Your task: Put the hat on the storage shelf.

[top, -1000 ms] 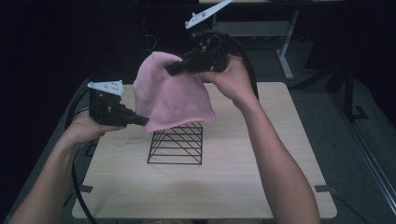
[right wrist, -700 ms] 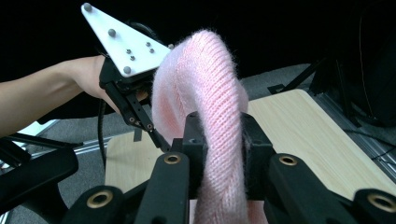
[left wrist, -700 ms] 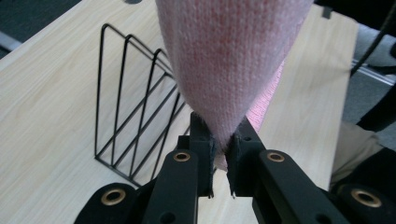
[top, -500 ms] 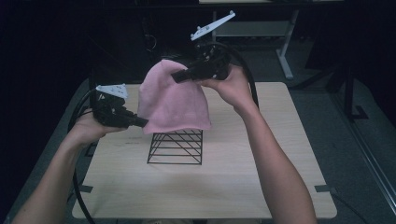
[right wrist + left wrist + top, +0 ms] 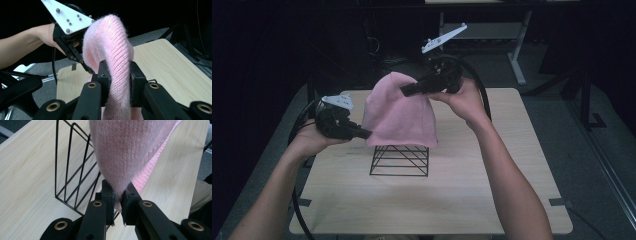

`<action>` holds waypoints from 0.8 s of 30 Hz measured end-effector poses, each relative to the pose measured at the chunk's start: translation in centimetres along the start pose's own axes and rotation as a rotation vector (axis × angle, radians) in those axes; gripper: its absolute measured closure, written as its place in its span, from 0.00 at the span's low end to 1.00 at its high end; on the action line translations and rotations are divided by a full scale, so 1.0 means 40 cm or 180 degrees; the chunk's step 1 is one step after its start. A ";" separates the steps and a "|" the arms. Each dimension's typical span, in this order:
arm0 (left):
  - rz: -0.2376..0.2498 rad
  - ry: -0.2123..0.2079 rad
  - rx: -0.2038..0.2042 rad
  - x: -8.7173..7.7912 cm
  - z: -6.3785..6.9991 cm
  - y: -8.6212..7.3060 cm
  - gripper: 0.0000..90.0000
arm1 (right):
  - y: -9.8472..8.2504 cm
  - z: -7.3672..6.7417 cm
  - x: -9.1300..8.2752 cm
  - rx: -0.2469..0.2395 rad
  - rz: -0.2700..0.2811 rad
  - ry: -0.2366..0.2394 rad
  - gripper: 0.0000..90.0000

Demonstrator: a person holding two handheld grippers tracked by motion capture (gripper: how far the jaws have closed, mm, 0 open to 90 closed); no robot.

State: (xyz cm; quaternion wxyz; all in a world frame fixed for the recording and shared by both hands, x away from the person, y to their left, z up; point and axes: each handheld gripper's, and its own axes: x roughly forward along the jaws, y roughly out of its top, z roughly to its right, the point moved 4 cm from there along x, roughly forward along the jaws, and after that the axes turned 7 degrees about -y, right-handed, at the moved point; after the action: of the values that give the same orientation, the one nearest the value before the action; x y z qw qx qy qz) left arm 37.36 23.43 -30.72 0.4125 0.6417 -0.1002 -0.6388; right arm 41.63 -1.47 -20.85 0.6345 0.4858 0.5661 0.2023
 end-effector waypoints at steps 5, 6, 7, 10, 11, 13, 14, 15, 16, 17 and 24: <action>-0.0056 0.0023 0.0031 0.006 -0.001 -0.001 0.92 | -0.008 0.003 0.003 0.0024 -0.0011 0.0019 0.84; -0.0049 0.0031 0.0025 0.008 -0.002 -0.002 0.92 | -0.010 0.003 0.003 0.0018 -0.0013 0.0016 0.84; -0.0035 0.0019 0.0015 0.010 -0.002 -0.003 0.92 | -0.012 0.003 0.004 0.0012 -0.0013 0.0013 0.84; -0.0025 0.0006 -0.0012 0.016 -0.005 -0.013 0.92 | -0.018 0.002 0.006 0.0021 -0.0037 0.0031 0.84; -0.0041 0.0004 -0.0001 0.018 -0.007 -0.018 0.92 | -0.019 0.002 0.009 0.0004 -0.0044 0.0036 0.84; -0.0026 -0.0006 -0.0038 0.023 -0.008 -0.026 0.92 | -0.022 -0.001 0.017 -0.0006 -0.0060 0.0058 0.84; -0.0042 0.0002 -0.0031 0.023 -0.009 -0.030 0.92 | -0.023 -0.003 0.021 -0.0019 -0.0066 0.0069 0.84; -0.0036 -0.0007 -0.0039 0.024 -0.009 -0.034 0.92 | -0.024 -0.006 0.024 -0.0010 -0.0082 0.0076 0.84; -0.0041 -0.0010 -0.0043 0.023 -0.010 -0.038 0.92 | -0.024 -0.007 0.028 -0.0021 -0.0083 0.0097 0.84; -0.0033 -0.0010 -0.0046 0.023 -0.011 -0.042 0.92 | -0.026 -0.009 0.031 -0.0022 -0.0089 0.0111 0.83; -0.0007 0.0006 -0.0070 0.024 -0.015 -0.066 0.92 | -0.033 -0.020 0.050 -0.0051 -0.0112 0.0190 0.83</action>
State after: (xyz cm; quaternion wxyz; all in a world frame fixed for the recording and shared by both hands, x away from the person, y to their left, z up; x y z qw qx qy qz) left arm 37.00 24.73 -33.24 0.4189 0.6378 -0.0922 -0.6397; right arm 41.09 -0.11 -22.92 0.6247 0.4645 0.5916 0.2099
